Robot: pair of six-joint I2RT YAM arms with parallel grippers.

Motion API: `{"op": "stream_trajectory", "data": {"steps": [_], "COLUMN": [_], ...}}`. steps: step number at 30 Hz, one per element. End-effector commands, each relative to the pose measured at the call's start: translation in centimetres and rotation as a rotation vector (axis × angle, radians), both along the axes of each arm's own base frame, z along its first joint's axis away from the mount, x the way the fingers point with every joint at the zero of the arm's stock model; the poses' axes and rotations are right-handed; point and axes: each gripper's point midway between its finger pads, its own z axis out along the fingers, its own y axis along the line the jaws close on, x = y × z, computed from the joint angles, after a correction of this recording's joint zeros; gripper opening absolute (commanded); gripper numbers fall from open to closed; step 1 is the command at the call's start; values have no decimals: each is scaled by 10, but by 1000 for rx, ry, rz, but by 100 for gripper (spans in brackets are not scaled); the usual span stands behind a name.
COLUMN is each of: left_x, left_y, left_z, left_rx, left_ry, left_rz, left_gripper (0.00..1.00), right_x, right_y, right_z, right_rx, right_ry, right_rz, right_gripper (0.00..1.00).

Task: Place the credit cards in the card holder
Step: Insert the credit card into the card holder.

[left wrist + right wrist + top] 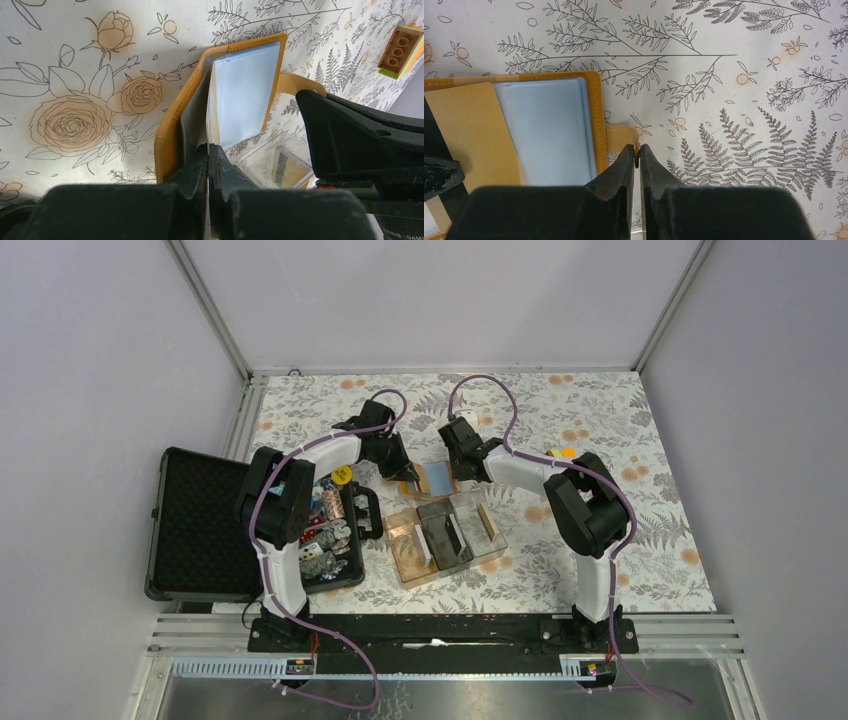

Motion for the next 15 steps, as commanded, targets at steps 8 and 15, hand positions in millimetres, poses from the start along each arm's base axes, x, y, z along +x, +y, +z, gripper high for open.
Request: {"op": "stream_trajectory", "data": {"steps": [8, 15], "left_x": [-2, -3], "left_y": [-7, -12], "left_z": [-3, -4], "left_rx": [14, 5], "left_ry": [-15, -17], "left_rz": [-53, -66], "left_gripper": [0, 0], "right_x": [7, 7], "right_y": [6, 6], "right_z": [15, 14], "right_rx": [3, 5], "right_ry": [-35, -33], "right_rz": [-14, -16], "right_gripper": [0, 0]}}
